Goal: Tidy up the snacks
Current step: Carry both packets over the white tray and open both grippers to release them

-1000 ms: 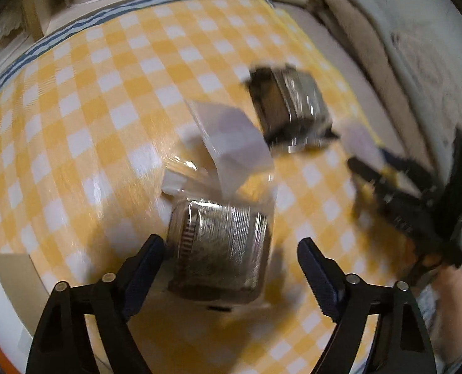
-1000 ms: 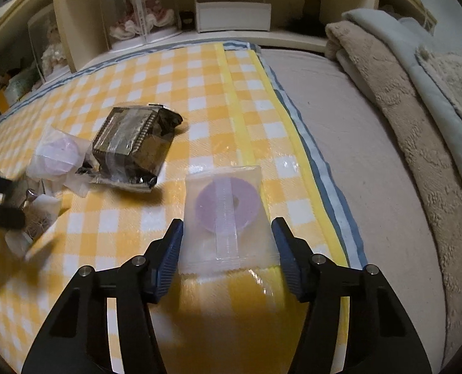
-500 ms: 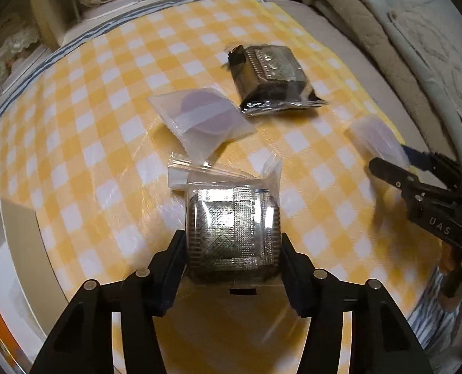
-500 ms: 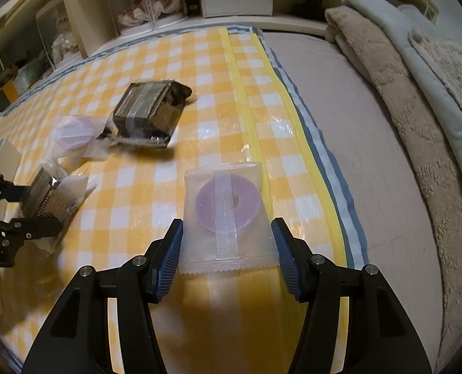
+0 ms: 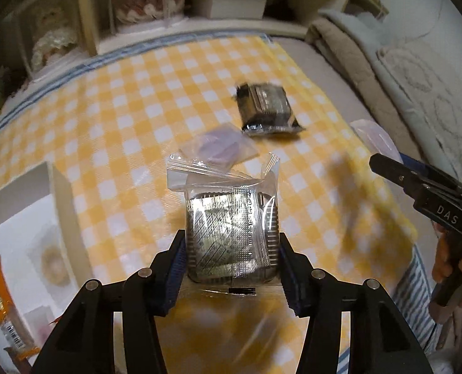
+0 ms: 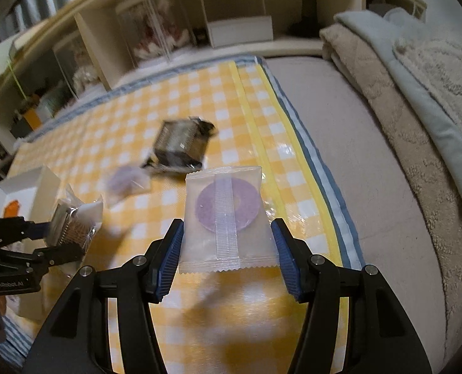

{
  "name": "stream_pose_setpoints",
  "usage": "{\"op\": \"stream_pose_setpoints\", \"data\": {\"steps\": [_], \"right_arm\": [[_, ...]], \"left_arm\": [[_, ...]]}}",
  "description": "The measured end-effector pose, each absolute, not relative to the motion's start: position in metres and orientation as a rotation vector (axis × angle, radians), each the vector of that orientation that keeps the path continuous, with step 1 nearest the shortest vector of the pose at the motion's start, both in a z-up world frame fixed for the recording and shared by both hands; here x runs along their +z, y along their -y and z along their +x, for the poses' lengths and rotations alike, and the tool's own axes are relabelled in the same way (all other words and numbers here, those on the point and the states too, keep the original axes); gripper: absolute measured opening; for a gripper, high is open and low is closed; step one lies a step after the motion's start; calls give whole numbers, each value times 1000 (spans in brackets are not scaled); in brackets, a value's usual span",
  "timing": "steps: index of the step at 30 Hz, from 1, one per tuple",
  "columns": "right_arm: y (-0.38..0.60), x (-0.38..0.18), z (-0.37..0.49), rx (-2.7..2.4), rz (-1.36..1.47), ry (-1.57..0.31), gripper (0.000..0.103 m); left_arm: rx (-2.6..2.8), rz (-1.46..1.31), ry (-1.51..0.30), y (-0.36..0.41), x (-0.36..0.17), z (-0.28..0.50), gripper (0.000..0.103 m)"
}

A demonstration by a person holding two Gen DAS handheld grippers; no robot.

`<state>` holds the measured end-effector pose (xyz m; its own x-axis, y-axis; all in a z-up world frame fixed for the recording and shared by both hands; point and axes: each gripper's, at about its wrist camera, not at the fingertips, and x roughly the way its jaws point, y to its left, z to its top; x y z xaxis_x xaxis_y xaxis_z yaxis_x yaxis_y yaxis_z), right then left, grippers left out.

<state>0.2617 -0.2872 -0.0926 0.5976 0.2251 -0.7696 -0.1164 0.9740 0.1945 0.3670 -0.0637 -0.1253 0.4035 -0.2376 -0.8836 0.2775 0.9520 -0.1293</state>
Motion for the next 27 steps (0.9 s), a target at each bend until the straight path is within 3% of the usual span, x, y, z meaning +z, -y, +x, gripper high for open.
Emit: {"op": "stream_pose_setpoints", "data": {"steps": [27], "right_arm": [[159, -30, 214, 436, 114, -788, 58]], "left_arm": [[-99, -83, -897, -118, 2, 202, 53]]}}
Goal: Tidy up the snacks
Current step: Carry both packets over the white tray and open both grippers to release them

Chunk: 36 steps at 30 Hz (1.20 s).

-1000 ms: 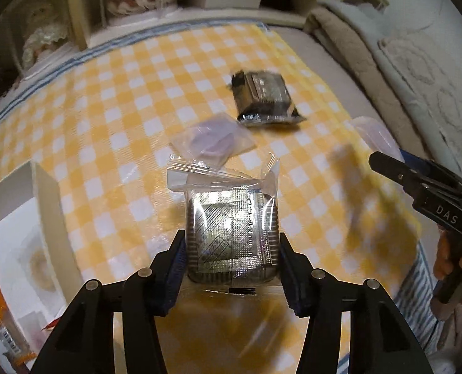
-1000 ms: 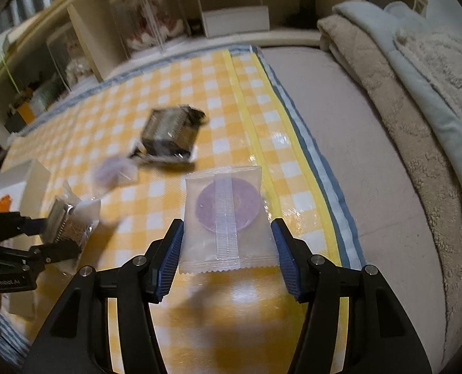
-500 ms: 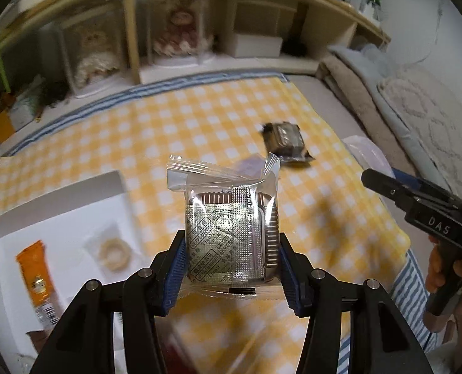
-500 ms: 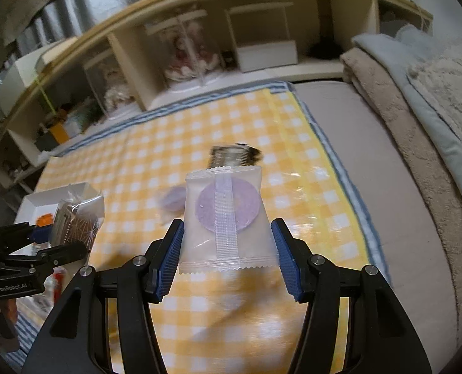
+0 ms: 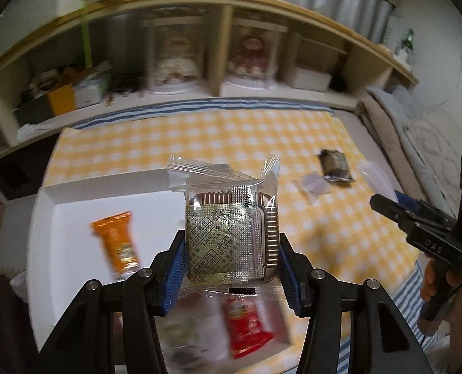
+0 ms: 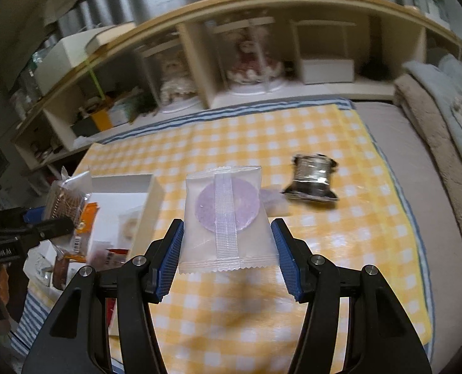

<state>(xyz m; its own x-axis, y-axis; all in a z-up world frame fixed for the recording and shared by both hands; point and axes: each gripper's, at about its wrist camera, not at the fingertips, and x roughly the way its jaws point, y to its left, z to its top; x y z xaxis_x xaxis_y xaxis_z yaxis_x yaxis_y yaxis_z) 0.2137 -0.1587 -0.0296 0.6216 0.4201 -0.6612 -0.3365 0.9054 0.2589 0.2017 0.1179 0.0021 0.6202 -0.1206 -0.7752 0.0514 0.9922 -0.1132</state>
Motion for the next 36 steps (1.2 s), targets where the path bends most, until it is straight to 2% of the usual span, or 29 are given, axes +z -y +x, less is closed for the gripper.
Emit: {"op": "stream_pose_setpoints", "data": {"steps": [9, 15, 27, 36], "right_arm": [[99, -28, 213, 517, 80, -790, 58], [45, -32, 214, 586, 63, -815, 58], [-49, -68, 241, 653, 135, -954, 58], [-81, -93, 266, 620, 220, -1055, 58]], "left_arm": [[17, -164, -906, -198, -4, 159, 53], [95, -165, -955, -240, -21, 157, 53], [165, -172, -1072, -278, -72, 189, 53], [170, -68, -1108, -271, -100, 215, 53]]}}
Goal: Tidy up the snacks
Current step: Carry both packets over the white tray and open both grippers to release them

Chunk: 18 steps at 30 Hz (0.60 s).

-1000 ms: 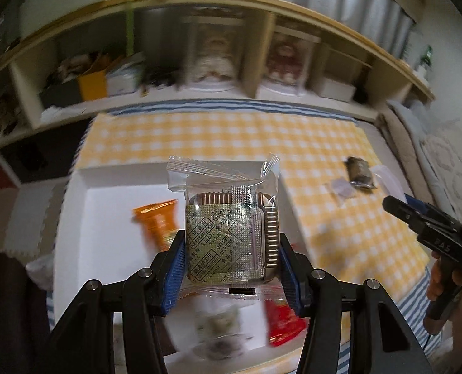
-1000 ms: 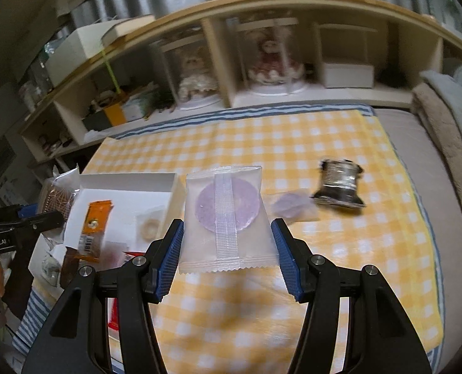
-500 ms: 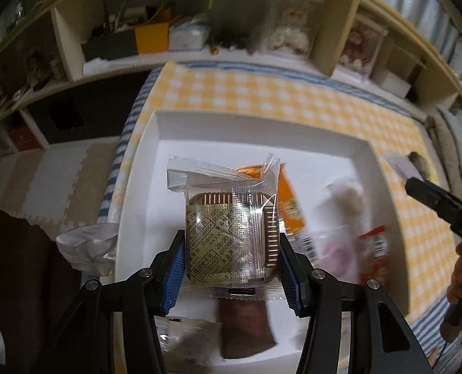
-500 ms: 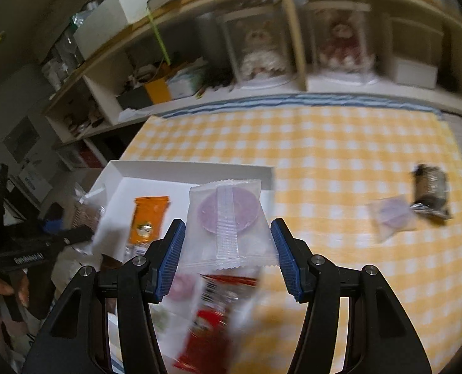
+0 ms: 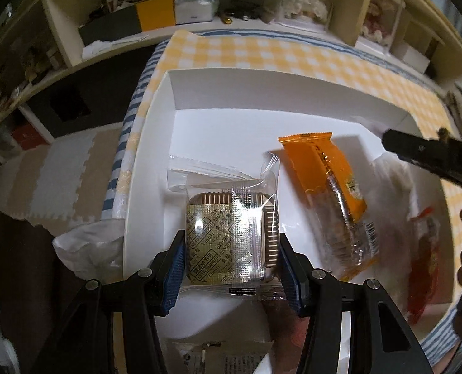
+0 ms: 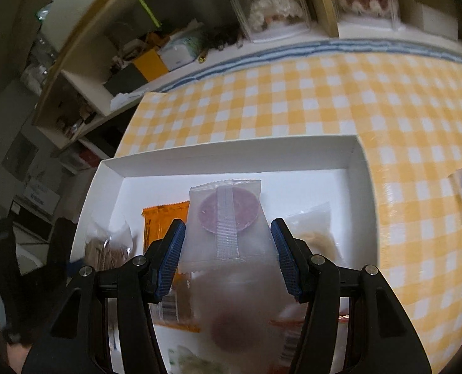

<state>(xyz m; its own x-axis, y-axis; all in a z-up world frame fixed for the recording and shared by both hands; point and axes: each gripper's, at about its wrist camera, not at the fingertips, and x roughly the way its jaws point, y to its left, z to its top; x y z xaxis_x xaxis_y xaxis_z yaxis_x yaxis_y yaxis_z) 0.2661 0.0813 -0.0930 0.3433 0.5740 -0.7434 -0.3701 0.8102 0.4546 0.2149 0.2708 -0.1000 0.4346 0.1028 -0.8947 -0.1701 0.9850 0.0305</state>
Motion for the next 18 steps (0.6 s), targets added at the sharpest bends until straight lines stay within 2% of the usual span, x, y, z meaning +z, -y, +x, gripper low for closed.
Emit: {"op": "stream_pose_setpoints", "data": {"steps": [2, 4, 6, 18], "right_arm": [[-86, -97, 269, 638, 223, -1079, 60], [-92, -101, 269, 636, 188, -1110, 66], [-94, -102, 266, 630, 153, -1109, 79], [-67, -99, 247, 630, 107, -1104, 84]], "left_arm": [[182, -26, -1105, -267, -103, 218, 53], [169, -35, -1101, -265, -105, 222, 53], [160, -33, -1106, -264, -107, 223, 53], [140, -39, -1131, -264, -102, 205, 54]]}}
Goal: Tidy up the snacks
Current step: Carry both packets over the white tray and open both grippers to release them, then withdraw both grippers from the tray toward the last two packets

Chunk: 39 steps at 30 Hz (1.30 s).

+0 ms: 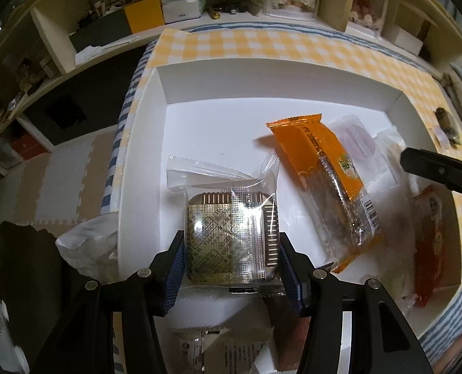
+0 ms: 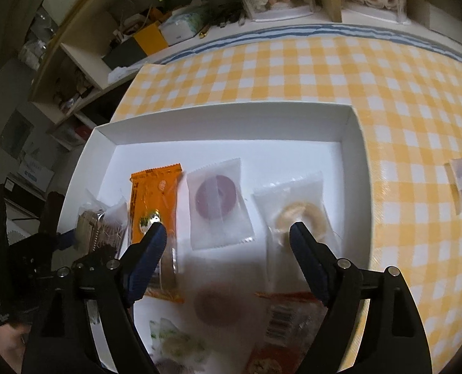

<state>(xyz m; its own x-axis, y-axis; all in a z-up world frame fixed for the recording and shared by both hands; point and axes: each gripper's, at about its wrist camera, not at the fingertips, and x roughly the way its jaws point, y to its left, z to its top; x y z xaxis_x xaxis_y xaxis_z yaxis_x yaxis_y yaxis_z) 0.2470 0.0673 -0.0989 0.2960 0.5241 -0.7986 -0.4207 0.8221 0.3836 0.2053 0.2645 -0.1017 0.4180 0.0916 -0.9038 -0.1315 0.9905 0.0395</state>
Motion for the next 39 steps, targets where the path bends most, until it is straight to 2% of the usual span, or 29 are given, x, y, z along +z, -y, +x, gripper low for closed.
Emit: {"op": "stream_pose_setpoints", "data": {"steps": [4, 6, 7, 12, 20, 39], "right_arm": [[-59, -95, 242, 629, 100, -1093, 90], [-57, -93, 239, 628, 94, -1086, 101], [-55, -91, 238, 630, 95, -1080, 103], [-51, -86, 231, 635, 91, -1066, 103], [-54, -75, 219, 637, 50, -1031, 103], [-30, -36, 198, 627, 0, -928, 103]], "left_arm": [[159, -34, -1121, -264, -96, 197, 55], [158, -56, -1113, -264, -91, 193, 61], [158, -63, -1110, -264, -88, 191, 67], [149, -63, -1104, -258, -79, 183, 77], [139, -76, -1096, -250, -67, 175, 103], [101, -124, -975, -232, -11, 142, 103]]}}
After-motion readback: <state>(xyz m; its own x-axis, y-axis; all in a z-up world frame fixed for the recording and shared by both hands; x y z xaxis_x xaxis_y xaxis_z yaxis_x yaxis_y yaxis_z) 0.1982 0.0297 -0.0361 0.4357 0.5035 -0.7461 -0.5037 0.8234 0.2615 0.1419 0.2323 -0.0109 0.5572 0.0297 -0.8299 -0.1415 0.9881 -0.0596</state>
